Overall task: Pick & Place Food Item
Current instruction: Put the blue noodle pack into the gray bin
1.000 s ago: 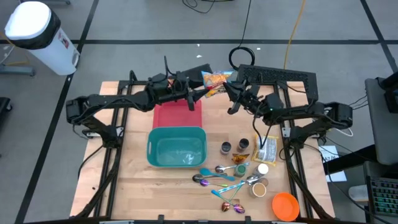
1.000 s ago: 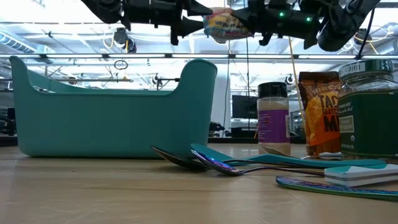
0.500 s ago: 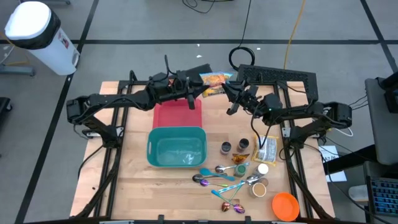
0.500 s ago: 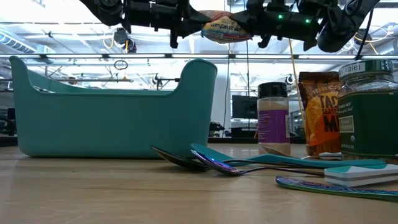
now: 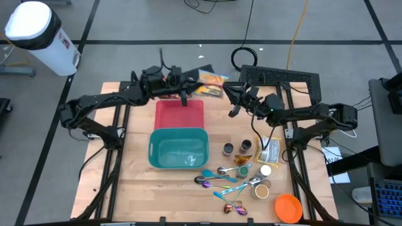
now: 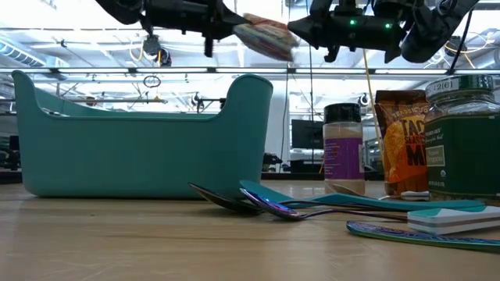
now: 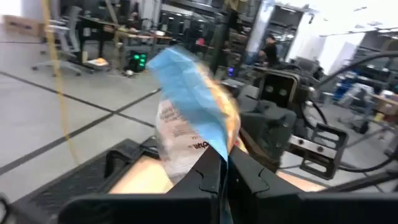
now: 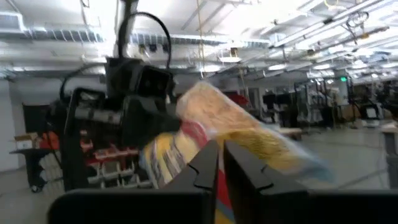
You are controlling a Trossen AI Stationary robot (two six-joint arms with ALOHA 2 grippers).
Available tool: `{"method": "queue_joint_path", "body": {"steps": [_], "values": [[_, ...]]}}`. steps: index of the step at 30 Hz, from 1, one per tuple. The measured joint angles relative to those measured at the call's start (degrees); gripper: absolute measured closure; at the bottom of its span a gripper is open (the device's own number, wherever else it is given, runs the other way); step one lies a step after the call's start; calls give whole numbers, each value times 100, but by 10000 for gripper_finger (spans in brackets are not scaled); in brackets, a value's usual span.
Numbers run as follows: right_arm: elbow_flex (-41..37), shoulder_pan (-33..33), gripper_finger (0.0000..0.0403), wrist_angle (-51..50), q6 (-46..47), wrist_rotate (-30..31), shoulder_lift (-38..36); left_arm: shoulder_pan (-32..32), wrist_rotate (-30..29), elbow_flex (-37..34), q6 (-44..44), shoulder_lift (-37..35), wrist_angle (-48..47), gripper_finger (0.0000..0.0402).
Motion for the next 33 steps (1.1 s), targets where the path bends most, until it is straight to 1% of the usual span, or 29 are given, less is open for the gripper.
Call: {"method": "queue_joint_path", "body": {"steps": [5,8,11,13,16,18,21,24,29,33], "values": [[0,0,319,-1026,-5,10,-425,350,-95,0,-247,-514,-741,381],[0,0,285,-1626,-9,15,-673,622,-100,0,-414,-775,-1265,383],[0,-2,261,-2006,2,17,-824,900,-102,2,-476,-937,-1750,395],[0,-2,251,-2104,3,17,-837,1102,-103,2,-600,-966,-2110,391],[0,-2,242,-2167,3,17,-837,1355,-237,2,-618,-914,-2523,386],[0,-2,241,-2202,4,23,-826,1487,-395,2,-612,-794,-2754,393],[0,-2,244,-2284,4,34,-813,1660,-399,0,-701,-560,-2965,394],[0,-2,249,-2267,4,37,-817,1775,-331,2,-883,-292,-2928,386],[0,-2,250,-2286,4,39,-815,1844,34,0,-1037,277,-2914,396],[0,-2,248,-2292,5,39,-815,1954,55,2,-1085,540,-2957,385]]}}
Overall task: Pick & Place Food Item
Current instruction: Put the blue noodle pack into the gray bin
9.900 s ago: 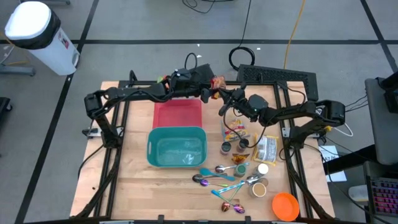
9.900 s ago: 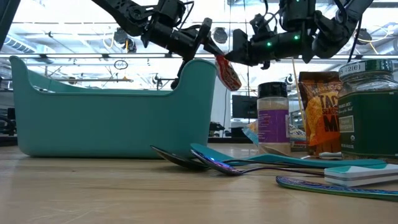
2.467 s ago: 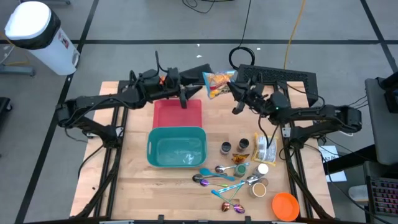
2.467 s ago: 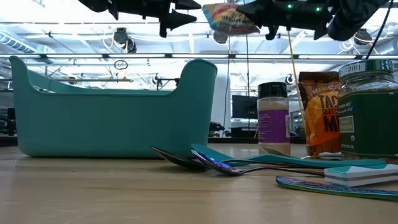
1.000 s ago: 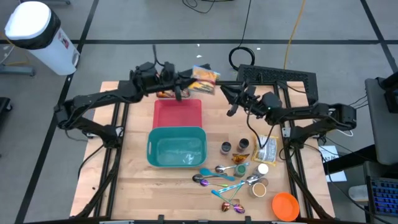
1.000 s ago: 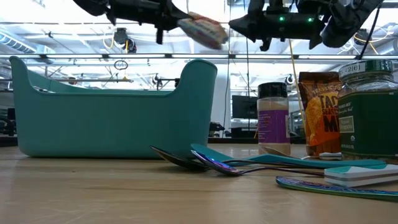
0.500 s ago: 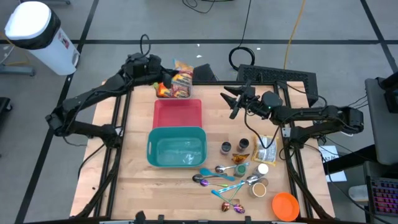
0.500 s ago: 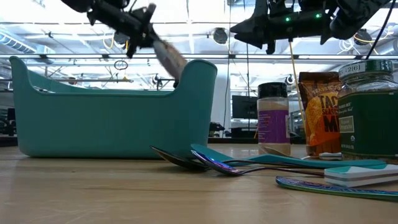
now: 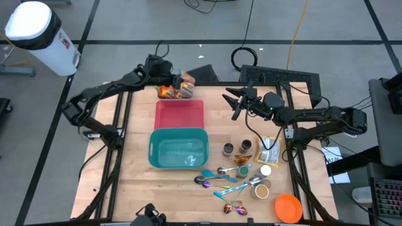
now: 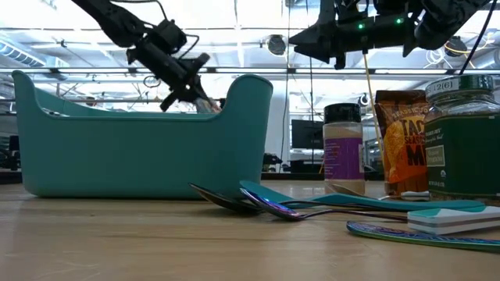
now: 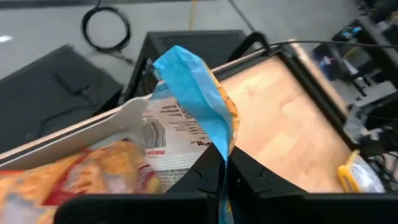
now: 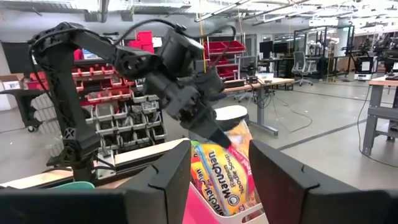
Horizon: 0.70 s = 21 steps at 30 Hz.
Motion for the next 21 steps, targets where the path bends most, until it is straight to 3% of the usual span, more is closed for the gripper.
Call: {"method": "queue_joint_path", "body": {"steps": [15,21], "values": [[0,0,251,1,2,2,0,14,-59,-1,-77,73,-442,396],[0,0,250,0,2,2,0,-149,-470,-1,-26,81,-475,384]]}}
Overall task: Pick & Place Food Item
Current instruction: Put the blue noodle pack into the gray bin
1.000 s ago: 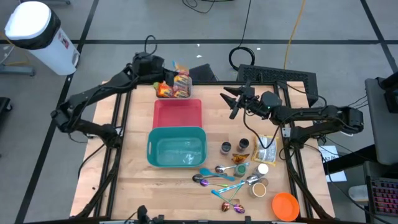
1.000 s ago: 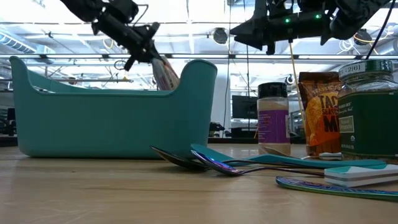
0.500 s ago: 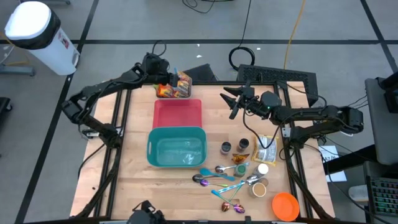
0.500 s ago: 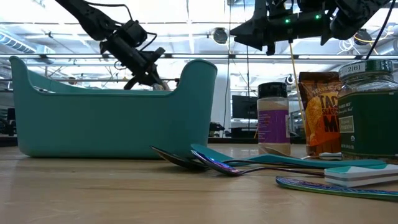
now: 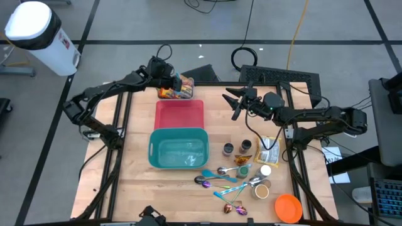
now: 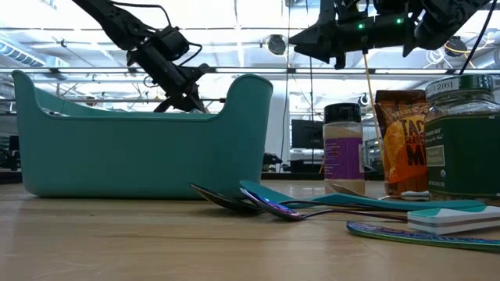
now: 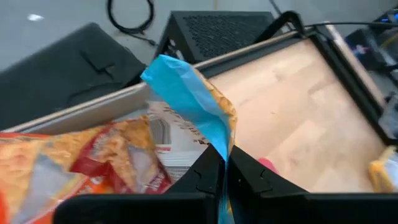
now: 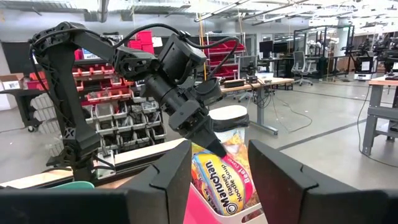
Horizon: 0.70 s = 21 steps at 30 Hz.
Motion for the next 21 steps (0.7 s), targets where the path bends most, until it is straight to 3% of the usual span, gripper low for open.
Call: {"method": "queue_joint_path", "body": {"steps": [13,21], "values": [[0,0,250,2,0,0,0,-68,-140,0,56,389,-77,395],[0,0,250,2,0,3,0,-102,-137,1,40,692,83,378]]}}
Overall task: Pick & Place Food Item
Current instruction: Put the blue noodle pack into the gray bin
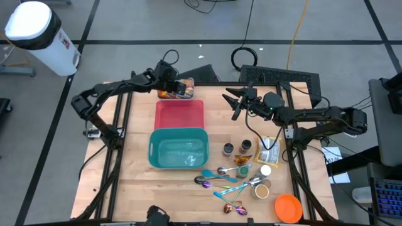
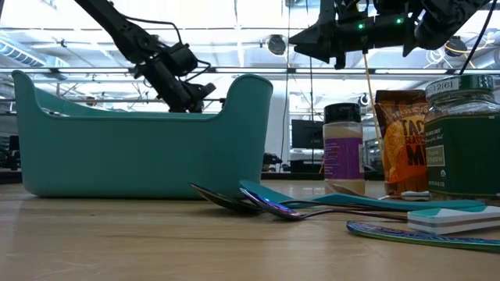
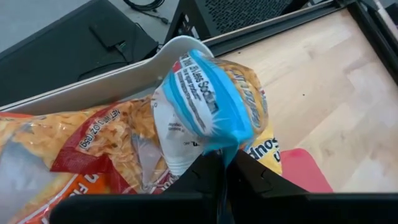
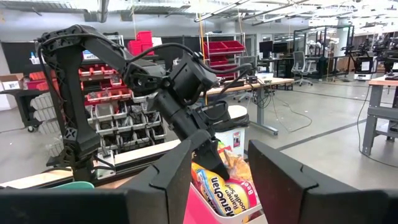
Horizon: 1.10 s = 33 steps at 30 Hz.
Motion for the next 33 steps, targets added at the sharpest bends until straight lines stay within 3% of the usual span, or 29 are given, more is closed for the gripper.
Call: {"method": "queue_joint_path", "body": {"steps": [4,11,20,25,33], "values": [[0,0,250,2,0,-1,0,-18,-6,0,38,12,-4,395],[0,0,250,0,0,-1,0,-47,-74,-5,187,16,-24,373],[0,2,250,0,0,-1,0,-113,-124,-10,396,16,-3,390],[0,1,250,0,0,-1,0,-124,184,141,754,-21,-10,318],[0,3,250,-2,0,-4,0,-65,213,548,870,-26,-446,187]]}}
